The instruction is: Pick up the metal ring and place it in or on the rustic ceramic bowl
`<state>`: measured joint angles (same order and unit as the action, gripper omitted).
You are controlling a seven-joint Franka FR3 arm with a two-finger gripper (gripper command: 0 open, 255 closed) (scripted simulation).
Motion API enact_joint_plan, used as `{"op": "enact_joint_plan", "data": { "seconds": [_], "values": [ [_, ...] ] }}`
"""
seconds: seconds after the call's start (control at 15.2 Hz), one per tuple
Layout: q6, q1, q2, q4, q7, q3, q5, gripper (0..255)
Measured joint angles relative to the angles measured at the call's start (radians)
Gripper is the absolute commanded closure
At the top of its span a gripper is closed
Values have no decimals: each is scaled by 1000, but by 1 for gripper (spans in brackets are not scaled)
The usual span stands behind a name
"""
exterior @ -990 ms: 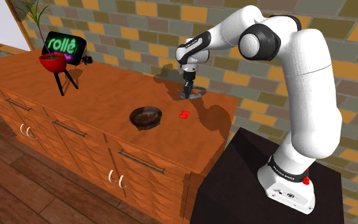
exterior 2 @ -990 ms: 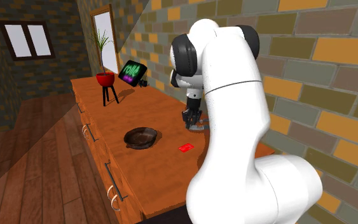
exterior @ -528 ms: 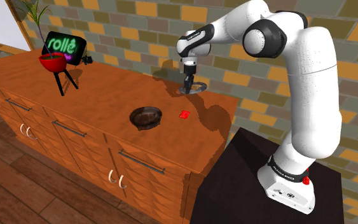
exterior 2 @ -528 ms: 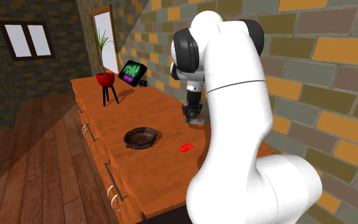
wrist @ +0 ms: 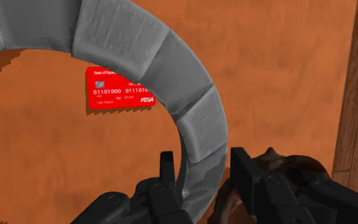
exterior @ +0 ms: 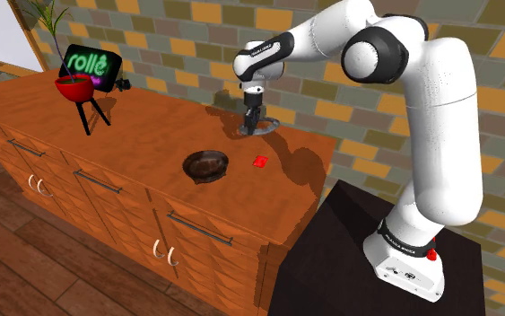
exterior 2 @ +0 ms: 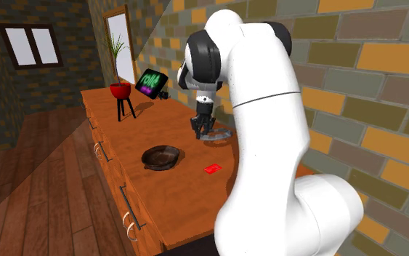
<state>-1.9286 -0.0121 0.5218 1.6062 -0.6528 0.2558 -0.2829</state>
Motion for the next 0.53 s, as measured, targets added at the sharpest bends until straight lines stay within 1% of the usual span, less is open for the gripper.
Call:
{"op": "enact_joint_plan", "data": {
  "seconds": [0.2,0.53],
  "values": [
    [-14,-46,-7,10,59,-18,-1,255],
    [-16,-114,20,-33,158,-49,-7,255]
  ]
}}
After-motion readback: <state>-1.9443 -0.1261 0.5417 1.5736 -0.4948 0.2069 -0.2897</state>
